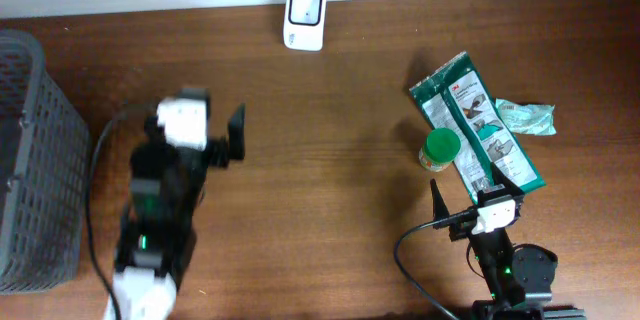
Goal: Scan the item barcode
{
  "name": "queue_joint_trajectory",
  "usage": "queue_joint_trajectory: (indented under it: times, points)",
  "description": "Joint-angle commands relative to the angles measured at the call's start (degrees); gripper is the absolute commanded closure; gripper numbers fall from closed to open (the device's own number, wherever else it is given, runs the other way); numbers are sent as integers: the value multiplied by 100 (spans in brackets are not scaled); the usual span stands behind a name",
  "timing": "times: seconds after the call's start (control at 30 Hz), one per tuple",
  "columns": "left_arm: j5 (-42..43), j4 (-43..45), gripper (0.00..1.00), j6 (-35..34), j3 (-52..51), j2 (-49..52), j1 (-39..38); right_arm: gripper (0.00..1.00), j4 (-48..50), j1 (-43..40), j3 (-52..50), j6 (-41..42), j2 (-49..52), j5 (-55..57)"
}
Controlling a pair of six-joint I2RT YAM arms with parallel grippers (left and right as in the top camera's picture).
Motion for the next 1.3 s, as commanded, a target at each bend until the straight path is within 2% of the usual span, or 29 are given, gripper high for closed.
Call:
queue_joint_trajectory:
  times: [0.0, 0.27, 0.5, 1.27]
  points:
    - [162, 498, 1, 186, -1377, -1296, 240, 2, -26, 35, -31, 26, -59, -52]
    - [142, 459, 1, 251, -3447, -4293, 605, 2, -26, 35, -31, 24, -57, -52]
    - [-50, -1064, 1, 293, -3556, -5425, 669, 1, -26, 35, -31, 24, -57, -52]
    - [-28, -1038, 1, 291, -3554, -5506, 673, 2, -26, 35, -31, 24, -57, -52]
